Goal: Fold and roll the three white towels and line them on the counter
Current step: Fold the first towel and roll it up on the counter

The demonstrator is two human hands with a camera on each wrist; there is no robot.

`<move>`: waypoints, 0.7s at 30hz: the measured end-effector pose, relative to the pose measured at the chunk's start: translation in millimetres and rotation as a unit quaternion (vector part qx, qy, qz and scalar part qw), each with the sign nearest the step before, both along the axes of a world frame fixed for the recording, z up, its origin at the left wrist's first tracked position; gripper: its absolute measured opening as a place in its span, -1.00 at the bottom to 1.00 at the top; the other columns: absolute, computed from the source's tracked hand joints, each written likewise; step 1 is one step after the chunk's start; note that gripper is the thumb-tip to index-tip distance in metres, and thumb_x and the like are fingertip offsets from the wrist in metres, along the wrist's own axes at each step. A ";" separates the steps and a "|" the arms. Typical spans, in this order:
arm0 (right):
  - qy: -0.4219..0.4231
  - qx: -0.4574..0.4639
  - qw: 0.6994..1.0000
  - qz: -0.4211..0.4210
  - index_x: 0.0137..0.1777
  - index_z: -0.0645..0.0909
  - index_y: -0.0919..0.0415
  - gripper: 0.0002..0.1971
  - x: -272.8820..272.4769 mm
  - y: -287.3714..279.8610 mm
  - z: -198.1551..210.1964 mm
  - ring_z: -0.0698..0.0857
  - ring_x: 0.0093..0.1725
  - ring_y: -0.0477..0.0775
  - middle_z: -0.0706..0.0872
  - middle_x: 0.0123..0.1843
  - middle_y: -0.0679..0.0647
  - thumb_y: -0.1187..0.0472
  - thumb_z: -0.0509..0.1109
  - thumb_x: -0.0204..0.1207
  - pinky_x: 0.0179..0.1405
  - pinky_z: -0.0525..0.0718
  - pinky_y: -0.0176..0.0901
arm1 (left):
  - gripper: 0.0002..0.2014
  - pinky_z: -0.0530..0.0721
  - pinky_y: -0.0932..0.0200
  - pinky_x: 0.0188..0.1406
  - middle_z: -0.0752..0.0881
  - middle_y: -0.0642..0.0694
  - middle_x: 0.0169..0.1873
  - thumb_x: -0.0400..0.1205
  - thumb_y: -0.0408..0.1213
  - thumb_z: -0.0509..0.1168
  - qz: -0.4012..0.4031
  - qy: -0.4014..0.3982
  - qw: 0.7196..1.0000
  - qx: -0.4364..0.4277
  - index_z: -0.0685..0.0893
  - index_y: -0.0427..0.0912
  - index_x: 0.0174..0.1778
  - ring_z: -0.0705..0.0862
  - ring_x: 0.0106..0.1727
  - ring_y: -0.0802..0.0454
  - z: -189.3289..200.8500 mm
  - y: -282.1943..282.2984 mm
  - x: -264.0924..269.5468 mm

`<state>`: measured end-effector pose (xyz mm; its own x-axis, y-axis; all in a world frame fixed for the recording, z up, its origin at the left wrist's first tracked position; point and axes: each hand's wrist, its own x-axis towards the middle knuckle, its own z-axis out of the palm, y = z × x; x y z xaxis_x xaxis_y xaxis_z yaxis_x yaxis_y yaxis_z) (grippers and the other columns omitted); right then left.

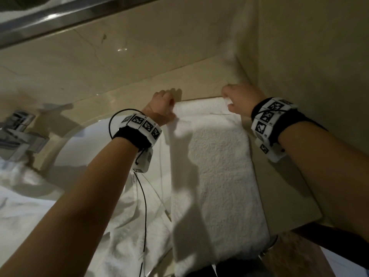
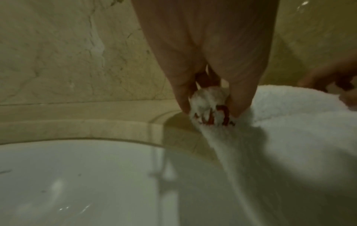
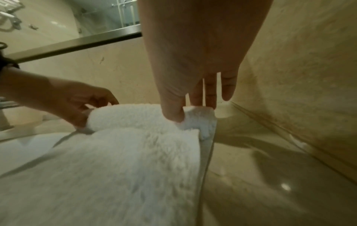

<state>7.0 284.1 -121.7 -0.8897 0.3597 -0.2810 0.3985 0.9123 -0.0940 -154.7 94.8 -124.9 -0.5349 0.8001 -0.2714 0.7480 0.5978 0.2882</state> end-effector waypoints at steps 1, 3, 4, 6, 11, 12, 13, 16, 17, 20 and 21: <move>-0.012 -0.023 0.999 -0.018 0.37 0.47 0.24 -0.61 -2.2 3.7 -0.7 0.55 0.25 0.30 0.62 0.26 0.26 0.24 0.30 0.54 0.14 0.54 0.01 | -0.47 0.49 0.03 0.23 0.47 -0.30 0.27 0.50 -0.31 0.41 0.018 -0.014 1.000 -0.019 0.44 -0.29 0.38 0.51 0.25 -0.24 1.0 3.7 -0.5; -0.046 -0.078 0.994 -0.059 0.48 0.41 0.23 -0.50 -6.1 10.8 -1.2 0.51 0.34 0.29 0.55 0.38 0.27 0.18 0.34 0.55 0.29 0.53 0.02 | -0.34 0.52 0.00 0.29 0.41 -0.30 0.31 0.48 -0.31 0.43 0.023 -0.025 0.998 -0.054 0.37 -0.22 0.50 0.52 0.28 -0.27 0.2 10.7 -5.3; -0.065 -0.097 0.991 -0.069 0.48 0.43 0.26 -0.50 -8.1 13.0 -0.8 0.52 0.33 0.29 0.55 0.39 0.28 0.19 0.36 0.54 0.30 0.53 0.01 | -0.36 0.51 -0.01 0.31 0.41 -0.32 0.31 0.46 -0.31 0.44 0.008 -0.019 0.997 -0.072 0.43 -0.22 0.48 0.51 0.28 -0.30 0.8 13.2 -7.3; -0.098 -0.108 0.987 -0.070 0.37 0.53 0.37 -0.56 -12.1 14.2 1.9 0.58 0.25 0.31 0.61 0.30 0.33 0.25 0.41 0.50 0.17 0.56 -0.03 | -0.47 0.49 -0.01 0.29 0.44 -0.32 0.28 0.44 -0.30 0.44 -0.020 -0.009 0.995 -0.096 0.56 -0.23 0.36 0.51 0.27 -0.31 2.7 15.7 -7.1; -0.078 -0.050 0.994 -0.064 0.23 0.56 0.47 -0.66 -20.4 16.5 10.1 0.60 0.14 0.33 0.60 0.23 0.40 0.34 0.41 0.49 0.03 0.53 0.00 | -0.53 0.53 0.00 0.01 0.62 -0.33 0.14 0.54 -0.22 0.37 -0.005 0.005 0.997 -0.082 0.42 -0.28 0.31 0.61 0.16 -0.31 2.9 24.5 -1.0; -0.069 -0.033 0.995 -0.067 0.25 0.53 0.47 -0.66 -22.2 18.4 10.2 0.58 0.20 0.36 0.56 0.27 0.41 0.37 0.40 0.50 0.11 0.52 0.04 | -0.50 0.52 -0.02 -0.02 0.62 -0.35 0.12 0.55 -0.19 0.37 -0.011 0.009 0.997 -0.078 0.38 -0.29 0.32 0.61 0.14 -0.33 3.3 26.6 -0.1; -0.060 -0.016 0.996 -0.060 0.27 0.50 0.47 -0.65 -21.7 18.0 10.5 0.55 0.25 0.38 0.54 0.29 0.42 0.39 0.38 0.51 0.17 0.51 0.06 | -0.48 0.51 -0.04 -0.01 0.61 -0.37 0.13 0.55 -0.18 0.37 -0.026 0.018 0.997 -0.076 0.35 -0.31 0.33 0.60 0.15 -0.34 2.5 28.6 1.3; -0.042 0.042 0.998 -0.030 0.26 0.50 0.49 -0.71 -18.7 13.3 8.6 0.55 0.27 0.42 0.55 0.27 0.45 0.44 0.30 0.55 0.20 0.49 0.14 | -0.48 0.48 -0.06 0.16 0.56 -0.39 0.26 0.58 -0.28 0.34 -0.071 0.034 0.995 -0.067 0.33 -0.33 0.41 0.55 0.26 -0.34 2.6 28.3 5.9; -0.027 0.068 0.997 -0.025 0.22 0.54 0.46 -0.75 -17.3 12.0 7.9 0.57 0.24 0.42 0.58 0.23 0.44 0.43 0.26 0.56 0.18 0.51 0.16 | -0.48 0.46 -0.06 0.19 0.54 -0.38 0.30 0.58 -0.31 0.32 -0.076 0.039 0.995 -0.058 0.33 -0.33 0.43 0.53 0.29 -0.34 1.4 26.4 7.2; 0.003 0.070 0.997 -0.010 0.07 0.58 0.43 -0.82 -9.7 6.0 -0.4 0.59 0.18 0.44 0.59 0.16 0.51 0.48 0.18 0.57 0.19 0.55 0.16 | -0.51 0.47 -0.07 0.20 0.53 -0.37 0.32 0.60 -0.33 0.28 -0.092 0.045 0.994 -0.035 0.36 -0.35 0.44 0.53 0.30 -0.33 -2.5 18.0 12.7; 0.020 0.058 0.998 0.014 0.01 0.59 0.52 -0.83 -8.5 2.1 -1.5 0.62 0.09 0.49 0.60 0.08 0.56 0.59 0.24 0.48 0.11 0.62 0.17 | -0.52 0.47 -0.07 0.21 0.53 -0.37 0.33 0.60 -0.33 0.27 -0.095 0.044 0.994 -0.028 0.36 -0.35 0.44 0.52 0.30 -0.32 -4.0 14.6 13.6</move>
